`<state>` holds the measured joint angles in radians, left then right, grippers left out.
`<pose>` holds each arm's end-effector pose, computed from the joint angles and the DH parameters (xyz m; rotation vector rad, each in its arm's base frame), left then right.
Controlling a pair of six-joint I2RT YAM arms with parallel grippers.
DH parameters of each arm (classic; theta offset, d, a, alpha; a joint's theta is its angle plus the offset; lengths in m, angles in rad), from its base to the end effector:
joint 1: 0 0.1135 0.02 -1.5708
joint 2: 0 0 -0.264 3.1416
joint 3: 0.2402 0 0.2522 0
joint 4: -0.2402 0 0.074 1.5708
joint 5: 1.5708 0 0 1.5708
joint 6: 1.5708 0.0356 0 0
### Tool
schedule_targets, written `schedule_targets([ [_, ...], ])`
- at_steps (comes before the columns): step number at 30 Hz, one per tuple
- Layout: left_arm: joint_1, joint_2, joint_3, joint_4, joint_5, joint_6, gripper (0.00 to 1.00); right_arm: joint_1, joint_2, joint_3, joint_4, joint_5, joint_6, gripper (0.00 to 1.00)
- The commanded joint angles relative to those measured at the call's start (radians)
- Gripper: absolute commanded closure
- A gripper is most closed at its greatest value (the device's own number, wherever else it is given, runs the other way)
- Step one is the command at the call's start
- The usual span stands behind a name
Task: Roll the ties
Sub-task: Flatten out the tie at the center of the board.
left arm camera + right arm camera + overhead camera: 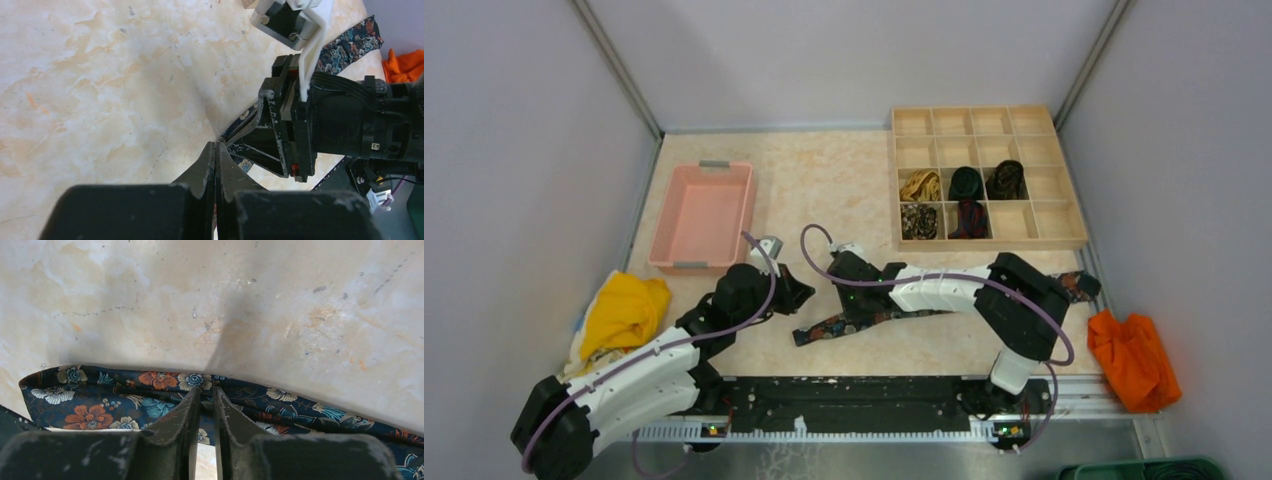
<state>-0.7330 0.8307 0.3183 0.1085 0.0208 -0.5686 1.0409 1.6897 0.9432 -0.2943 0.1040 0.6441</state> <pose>0.1375 -0.1248 0.1976 0.1850 2.0711 -0.8487 0.1686 0.2804 0.1589 -0.4907 2.6325 0.4495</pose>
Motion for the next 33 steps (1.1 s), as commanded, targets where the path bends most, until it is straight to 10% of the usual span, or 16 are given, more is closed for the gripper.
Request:
schedule_targets([
  [1,0.006,-0.030,-0.006,-0.047,-0.061,0.025,1.00,0.012,-0.078,0.003,0.009,0.064,-0.038,0.81],
  [6,0.007,-0.057,-0.005,-0.063,-0.082,0.030,1.00,0.031,-0.194,0.005,-0.044,0.114,-0.041,0.70],
  [33,0.018,-0.042,-0.004,-0.065,-0.079,0.043,1.00,0.074,-0.064,-0.112,-0.085,0.056,0.044,0.76],
])
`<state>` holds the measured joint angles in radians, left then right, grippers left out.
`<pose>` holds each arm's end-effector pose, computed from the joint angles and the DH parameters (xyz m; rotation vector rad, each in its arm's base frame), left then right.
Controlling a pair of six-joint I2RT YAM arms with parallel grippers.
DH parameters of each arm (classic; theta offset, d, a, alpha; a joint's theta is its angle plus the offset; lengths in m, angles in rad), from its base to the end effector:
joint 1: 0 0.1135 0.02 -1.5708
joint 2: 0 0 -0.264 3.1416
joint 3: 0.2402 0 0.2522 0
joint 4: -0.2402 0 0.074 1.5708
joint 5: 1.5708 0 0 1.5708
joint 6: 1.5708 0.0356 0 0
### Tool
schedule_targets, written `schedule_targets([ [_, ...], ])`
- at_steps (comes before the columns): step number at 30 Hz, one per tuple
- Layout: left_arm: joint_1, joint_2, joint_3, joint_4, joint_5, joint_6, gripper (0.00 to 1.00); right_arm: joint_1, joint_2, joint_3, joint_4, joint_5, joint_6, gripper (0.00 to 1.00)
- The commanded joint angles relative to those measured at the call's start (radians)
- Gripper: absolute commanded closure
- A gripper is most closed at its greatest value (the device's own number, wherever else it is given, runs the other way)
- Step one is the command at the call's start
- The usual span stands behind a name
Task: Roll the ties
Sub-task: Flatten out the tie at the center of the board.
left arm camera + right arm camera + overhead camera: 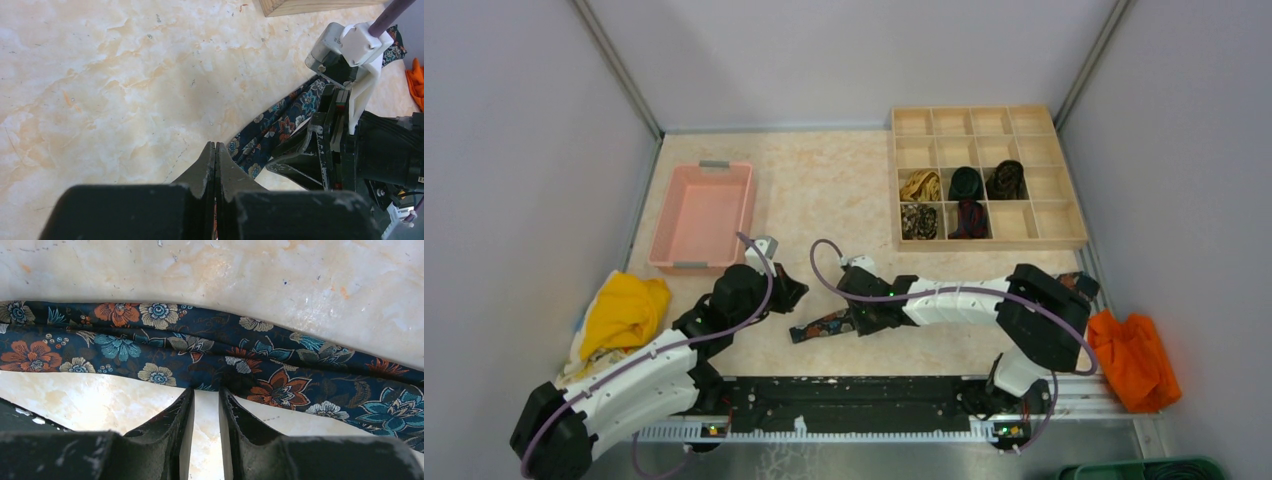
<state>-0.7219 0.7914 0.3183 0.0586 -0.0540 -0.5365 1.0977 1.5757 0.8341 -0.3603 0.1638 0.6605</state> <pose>0.1365 -0.1176 0.1990 0.1550 2.0598 -0.7480 0.1381 0.2571 0.1589 -0.5332 2.6441 0.3549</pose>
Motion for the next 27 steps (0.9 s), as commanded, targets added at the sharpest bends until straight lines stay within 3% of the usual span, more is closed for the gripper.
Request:
schedule_targets([
  [1,0.007,-0.001,-0.004,-0.016,-0.001,0.009,1.00,0.024,0.044,0.013,-0.043,0.008,0.029,0.76],
  [8,0.006,-0.006,-0.004,-0.009,0.013,-0.003,1.00,0.080,-0.035,0.122,-0.160,0.132,0.019,0.72],
  [18,0.009,-0.046,0.005,-0.034,-0.008,-0.009,1.00,0.081,0.076,0.171,-0.122,0.146,0.003,0.71],
  [27,0.012,-0.198,0.010,-0.176,-0.214,-0.085,1.00,0.081,0.160,0.180,-0.074,0.135,0.006,0.72],
])
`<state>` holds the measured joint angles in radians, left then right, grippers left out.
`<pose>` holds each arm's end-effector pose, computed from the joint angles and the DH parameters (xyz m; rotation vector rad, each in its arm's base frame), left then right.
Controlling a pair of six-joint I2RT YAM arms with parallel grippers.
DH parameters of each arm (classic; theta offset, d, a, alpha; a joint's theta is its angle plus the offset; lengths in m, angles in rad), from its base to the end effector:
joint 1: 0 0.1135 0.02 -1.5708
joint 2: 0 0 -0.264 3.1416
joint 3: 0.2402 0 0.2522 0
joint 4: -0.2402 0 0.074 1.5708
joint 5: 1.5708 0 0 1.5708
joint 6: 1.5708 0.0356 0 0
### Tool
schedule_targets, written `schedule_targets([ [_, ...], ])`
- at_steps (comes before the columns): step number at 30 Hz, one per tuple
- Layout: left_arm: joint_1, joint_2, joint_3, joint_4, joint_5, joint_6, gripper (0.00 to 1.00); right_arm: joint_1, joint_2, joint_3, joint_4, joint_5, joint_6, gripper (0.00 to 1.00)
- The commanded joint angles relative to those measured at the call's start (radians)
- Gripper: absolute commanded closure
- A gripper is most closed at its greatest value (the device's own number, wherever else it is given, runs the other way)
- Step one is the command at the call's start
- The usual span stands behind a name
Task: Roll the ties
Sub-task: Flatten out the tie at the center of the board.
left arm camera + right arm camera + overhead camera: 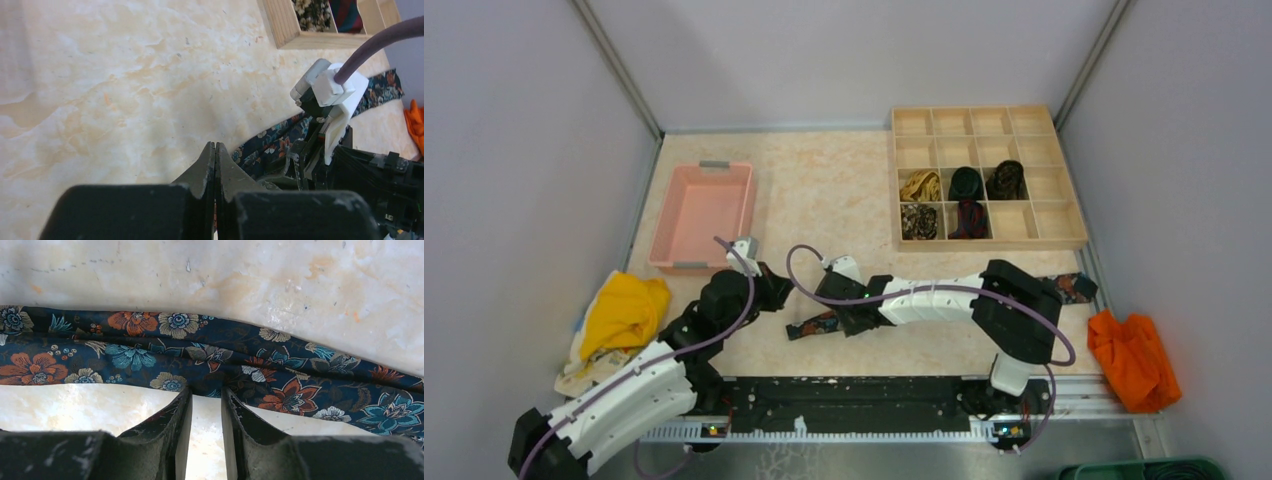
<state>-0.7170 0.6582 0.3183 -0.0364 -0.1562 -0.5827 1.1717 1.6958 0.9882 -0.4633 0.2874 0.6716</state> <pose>0.1270 -0.1033 0.2098 0.0281 2.0091 -0.7006 0.1337 0.2911 0.1622 -0.5843 2.6041 0.1973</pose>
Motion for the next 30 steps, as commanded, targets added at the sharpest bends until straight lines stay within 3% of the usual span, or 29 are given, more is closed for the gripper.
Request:
schedule_targets([
  [1,0.006,-0.083,0.010,-0.099,-0.131,-0.047,1.00,0.008,0.045,0.021,0.032,0.010,-0.004,0.73],
  [5,0.007,-0.143,0.009,-0.146,-0.166,-0.051,1.00,0.007,0.053,0.010,0.039,0.000,-0.006,0.80],
  [12,0.006,-0.160,0.004,-0.157,-0.156,-0.047,1.00,0.006,0.047,0.032,0.019,0.030,-0.021,1.00],
  [30,0.007,-0.165,0.007,-0.143,-0.135,-0.028,1.00,-0.071,0.028,0.120,0.005,0.098,-0.093,1.00],
])
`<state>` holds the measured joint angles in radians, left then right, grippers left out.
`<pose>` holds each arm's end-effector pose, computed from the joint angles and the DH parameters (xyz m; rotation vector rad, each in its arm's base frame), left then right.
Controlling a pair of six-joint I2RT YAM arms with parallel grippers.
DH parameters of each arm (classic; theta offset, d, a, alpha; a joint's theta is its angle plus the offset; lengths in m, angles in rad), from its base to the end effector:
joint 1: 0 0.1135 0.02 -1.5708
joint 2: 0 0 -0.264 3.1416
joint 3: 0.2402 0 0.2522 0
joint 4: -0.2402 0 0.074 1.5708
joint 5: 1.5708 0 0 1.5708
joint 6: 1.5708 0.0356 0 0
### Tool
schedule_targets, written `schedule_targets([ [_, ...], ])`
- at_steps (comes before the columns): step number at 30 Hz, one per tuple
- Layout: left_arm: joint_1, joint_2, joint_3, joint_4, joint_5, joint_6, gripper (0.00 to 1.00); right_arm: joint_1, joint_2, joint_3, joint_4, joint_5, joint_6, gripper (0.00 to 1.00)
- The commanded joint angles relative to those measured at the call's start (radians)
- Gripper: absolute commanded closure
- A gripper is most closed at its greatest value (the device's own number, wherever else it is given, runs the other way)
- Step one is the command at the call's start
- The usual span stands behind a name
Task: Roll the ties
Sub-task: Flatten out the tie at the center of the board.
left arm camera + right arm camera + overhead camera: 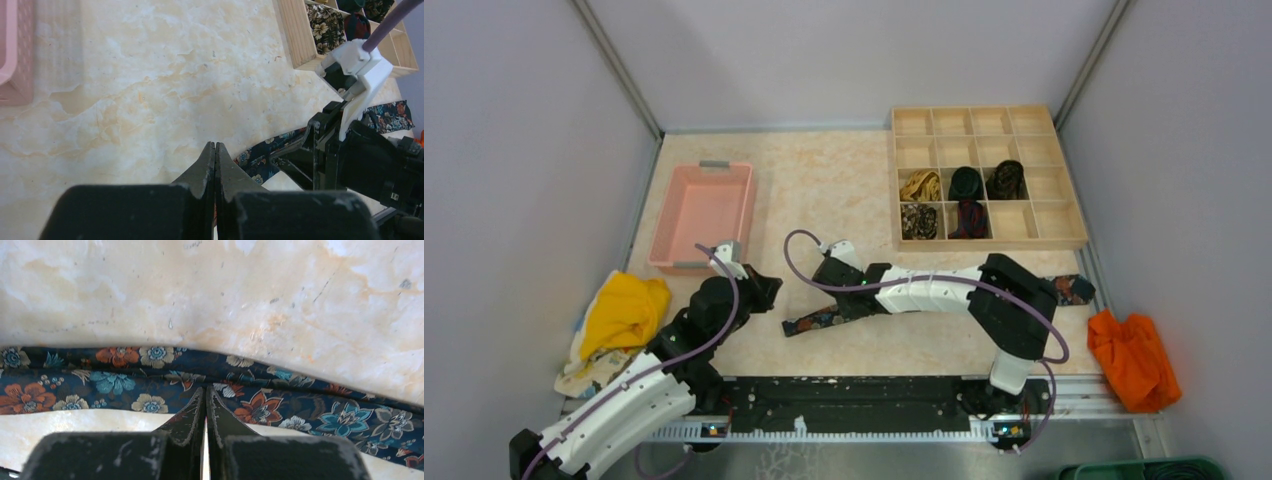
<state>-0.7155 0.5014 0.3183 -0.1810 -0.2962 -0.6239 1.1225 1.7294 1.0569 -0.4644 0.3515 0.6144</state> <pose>0.1134 -0.0848 0.2163 -0.1113 1.9636 -0.6080 0.1566 0.2974 0.1711 -0.5538 2.5371 0.1389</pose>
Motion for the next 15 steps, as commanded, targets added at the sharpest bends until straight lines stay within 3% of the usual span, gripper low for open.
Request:
schedule_targets([
  [1,0.005,-0.004,0.003,0.009,0.008,0.015,1.00,-0.028,0.002,0.055,0.007,0.031,-0.039,1.00],
  [8,0.005,0.043,-0.003,0.038,0.020,0.011,1.00,-0.033,-0.023,0.044,0.027,-0.001,-0.050,1.00],
  [15,0.006,0.047,0.012,0.052,-0.017,0.010,1.00,0.040,-0.106,-0.001,0.033,-0.101,-0.023,1.00],
])
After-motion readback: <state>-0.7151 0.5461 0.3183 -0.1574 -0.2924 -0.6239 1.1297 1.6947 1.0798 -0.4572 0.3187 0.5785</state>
